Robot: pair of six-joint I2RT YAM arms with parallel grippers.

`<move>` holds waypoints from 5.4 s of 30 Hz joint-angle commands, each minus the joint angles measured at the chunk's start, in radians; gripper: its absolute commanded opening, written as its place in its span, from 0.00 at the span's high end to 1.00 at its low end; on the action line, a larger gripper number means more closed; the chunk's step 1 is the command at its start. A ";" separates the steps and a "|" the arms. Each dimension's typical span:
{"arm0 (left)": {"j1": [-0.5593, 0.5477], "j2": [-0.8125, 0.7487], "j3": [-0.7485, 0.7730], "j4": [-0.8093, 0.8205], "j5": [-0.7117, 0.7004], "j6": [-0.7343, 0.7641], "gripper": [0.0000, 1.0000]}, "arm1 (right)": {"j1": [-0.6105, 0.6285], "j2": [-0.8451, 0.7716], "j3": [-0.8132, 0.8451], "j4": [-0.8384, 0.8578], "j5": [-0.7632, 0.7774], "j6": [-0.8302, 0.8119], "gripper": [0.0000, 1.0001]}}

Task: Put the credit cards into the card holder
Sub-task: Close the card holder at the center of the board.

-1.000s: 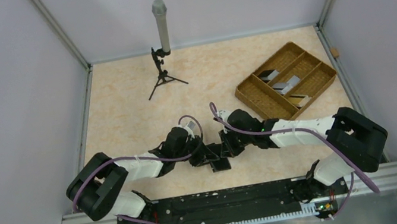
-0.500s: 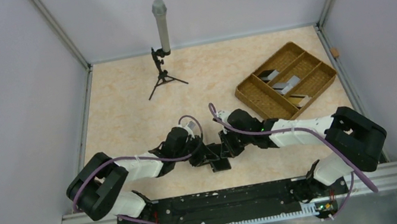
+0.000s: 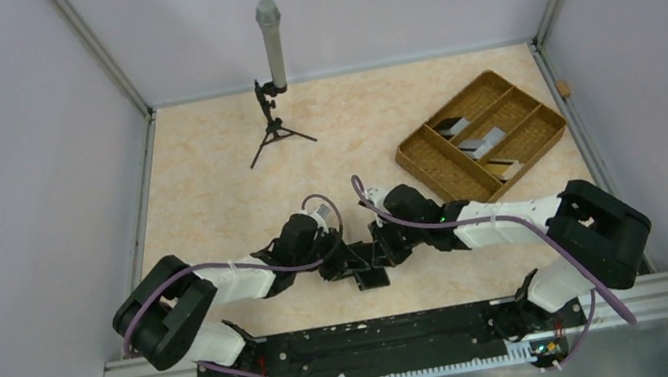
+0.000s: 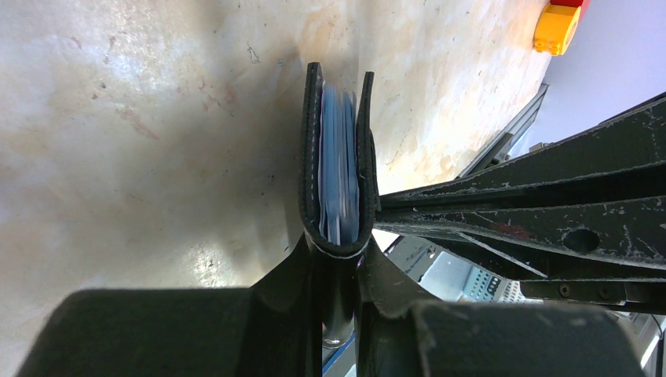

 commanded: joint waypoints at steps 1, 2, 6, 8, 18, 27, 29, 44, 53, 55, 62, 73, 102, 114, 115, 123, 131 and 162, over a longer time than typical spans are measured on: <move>-0.015 0.043 -0.005 -0.102 -0.067 0.049 1.00 | 0.007 -0.039 -0.009 0.047 -0.082 -0.006 1.00; -0.015 0.043 -0.005 -0.101 -0.066 0.049 1.00 | 0.008 -0.037 -0.008 0.048 -0.083 -0.005 1.00; -0.016 0.046 -0.003 -0.100 -0.064 0.054 1.00 | 0.006 -0.023 -0.006 0.056 -0.078 -0.003 1.00; -0.016 0.047 -0.003 -0.100 -0.062 0.055 1.00 | 0.005 -0.014 -0.009 0.060 -0.073 0.000 1.00; -0.018 0.046 -0.003 -0.103 -0.061 0.056 1.00 | -0.027 0.008 -0.050 0.093 -0.065 0.013 1.00; -0.019 0.052 0.003 -0.107 -0.055 0.059 1.00 | -0.058 0.032 -0.067 0.142 -0.094 0.001 1.00; -0.021 0.056 0.006 -0.108 -0.052 0.060 1.00 | -0.062 0.034 -0.065 0.157 -0.111 -0.004 1.00; -0.021 0.071 0.012 -0.115 -0.053 0.058 1.00 | -0.084 -0.047 -0.088 0.195 -0.188 0.007 1.00; -0.021 0.067 0.011 -0.116 -0.056 0.058 1.00 | -0.085 -0.032 -0.095 0.217 -0.201 0.005 1.00; -0.021 0.065 0.012 -0.118 -0.056 0.058 1.00 | -0.084 -0.024 -0.097 0.222 -0.198 0.007 1.00; -0.021 0.060 0.009 -0.123 -0.059 0.059 1.00 | -0.088 -0.095 -0.041 0.085 -0.150 -0.006 0.97; -0.022 0.066 0.015 -0.125 -0.056 0.061 1.00 | -0.122 -0.254 -0.009 -0.114 0.033 0.045 0.62; -0.023 0.074 0.016 -0.123 -0.054 0.059 1.00 | -0.121 -0.072 -0.013 -0.003 -0.036 0.062 1.00; -0.024 0.074 0.015 -0.122 -0.057 0.058 1.00 | -0.121 -0.068 -0.053 0.097 -0.136 0.076 1.00; -0.024 0.075 0.015 -0.122 -0.057 0.058 1.00 | -0.121 -0.061 -0.053 0.099 -0.139 0.076 1.00; -0.024 0.078 0.017 -0.121 -0.057 0.058 1.00 | -0.121 -0.028 -0.058 0.113 -0.163 0.072 1.00; -0.024 0.080 0.017 -0.121 -0.057 0.058 1.00 | -0.116 -0.011 -0.058 0.110 -0.193 0.060 1.00; -0.024 0.083 0.022 -0.121 -0.056 0.055 1.00 | -0.111 0.011 -0.046 0.114 -0.281 0.028 1.00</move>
